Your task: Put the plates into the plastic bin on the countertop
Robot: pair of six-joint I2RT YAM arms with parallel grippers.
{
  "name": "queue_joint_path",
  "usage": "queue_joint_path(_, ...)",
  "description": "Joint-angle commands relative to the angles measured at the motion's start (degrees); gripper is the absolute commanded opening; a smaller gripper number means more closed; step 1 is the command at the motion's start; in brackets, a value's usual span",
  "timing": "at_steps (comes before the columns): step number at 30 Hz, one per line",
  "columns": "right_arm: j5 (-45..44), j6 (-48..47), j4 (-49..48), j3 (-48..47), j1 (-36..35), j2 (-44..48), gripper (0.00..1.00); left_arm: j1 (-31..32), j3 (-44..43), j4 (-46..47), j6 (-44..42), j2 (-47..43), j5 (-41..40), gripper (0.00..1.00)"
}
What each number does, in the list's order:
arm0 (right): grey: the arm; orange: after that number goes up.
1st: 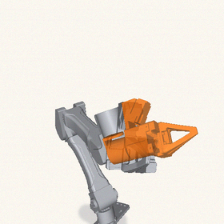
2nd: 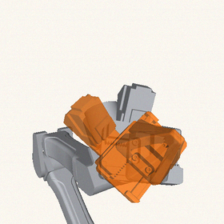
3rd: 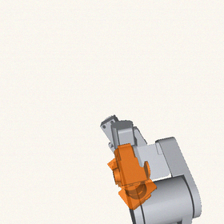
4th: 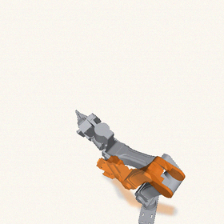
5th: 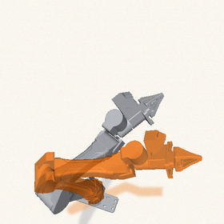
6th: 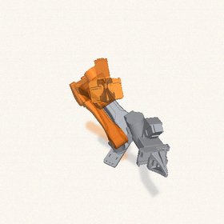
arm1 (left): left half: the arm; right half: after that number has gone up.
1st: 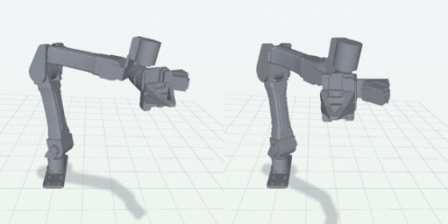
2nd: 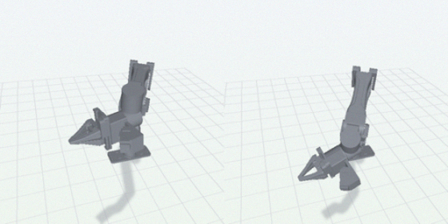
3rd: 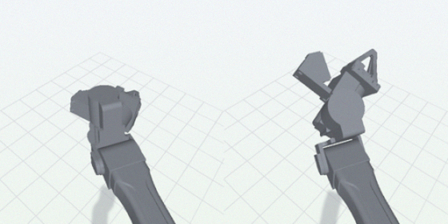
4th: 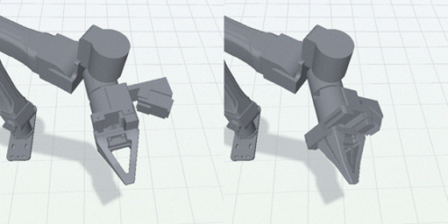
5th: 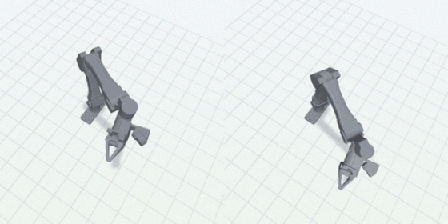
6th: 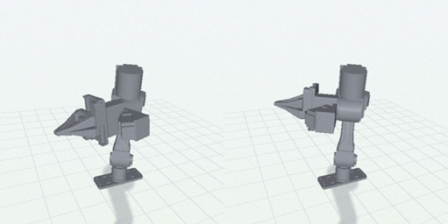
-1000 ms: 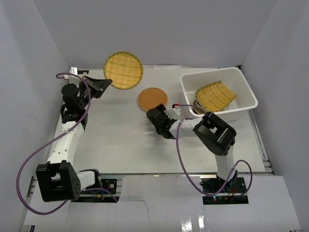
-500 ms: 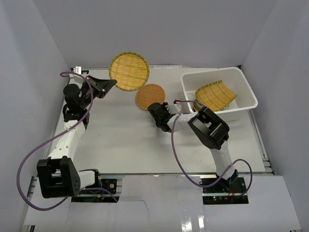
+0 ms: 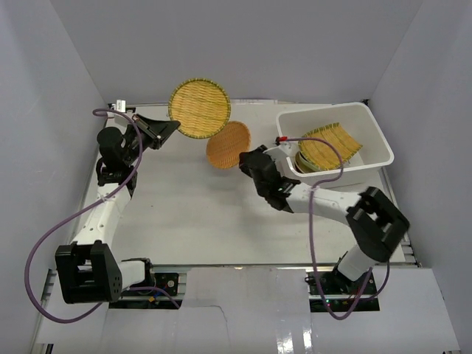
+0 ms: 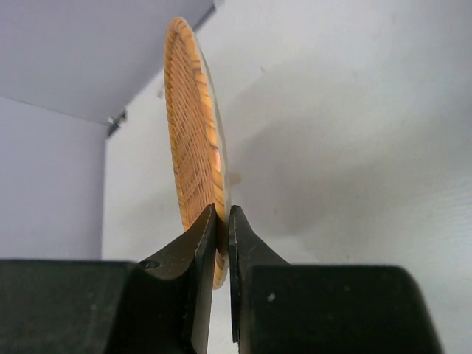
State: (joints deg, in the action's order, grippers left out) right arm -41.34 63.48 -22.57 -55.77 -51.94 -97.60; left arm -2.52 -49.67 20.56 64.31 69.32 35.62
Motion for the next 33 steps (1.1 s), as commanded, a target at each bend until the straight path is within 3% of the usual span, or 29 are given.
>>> queue_joint_path(1, -0.34, -10.82, -6.52, 3.2, 4.38, 13.12, 0.08, 2.95, -4.2, 2.03, 1.16, -3.4, 0.69, 0.0)
queue_joint_path(5, 8.54, -12.59, -3.02, 8.65, 12.99, 25.24, 0.08, 11.47, -6.75, -0.68, -2.34, -3.32, -4.66, 0.0)
queue_joint_path(10, 21.71, -15.13, 7.07, 13.49, 30.21, 38.18, 0.08, 23.24, -10.53, -1.83, -5.68, 1.42, -11.96, 0.0)
queue_joint_path(17, 38.69, -19.19, 13.08, 15.95, 53.31, 39.87, 0.08, 36.79, -22.2, -4.91, -11.57, 13.11, -19.69, 0.0)
queue_joint_path(22, 48.18, -19.45, 13.16, 17.36, 60.2, 35.47, 0.08, 42.68, -31.0, -8.59, -14.74, 22.6, -24.18, 0.0)
queue_joint_path(24, 49.33, -19.54, 13.16, 17.27, 61.69, 34.32, 0.21, 43.65, -34.07, -10.09, -16.14, 27.08, -26.29, 0.0)
queue_joint_path(25, 50.38, -20.06, 13.6, 16.92, 62.13, 34.15, 0.47, 44.44, -37.31, -11.49, -16.58, 28.66, -26.82, 0.0)
queue_joint_path(28, 50.66, -20.94, 16.92, 14.64, 63.45, 34.58, 0.88, 45.94, -43.73, -14.48, -17.55, 35.08, -28.85, 0.0)
queue_joint_path(30, 50.66, -20.94, 18.52, 12.8, 64.59, 36.76, 0.96, 46.56, -47.17, -15.98, -17.82, 39.91, -29.29, 0.0)
queue_joint_path(33, 48.3, -20.77, 20.98, 10.34, 66.0, 41.51, 0.98, 48.31, -53.06, -18.62, -18.17, 45.28, -30.08, 0.0)
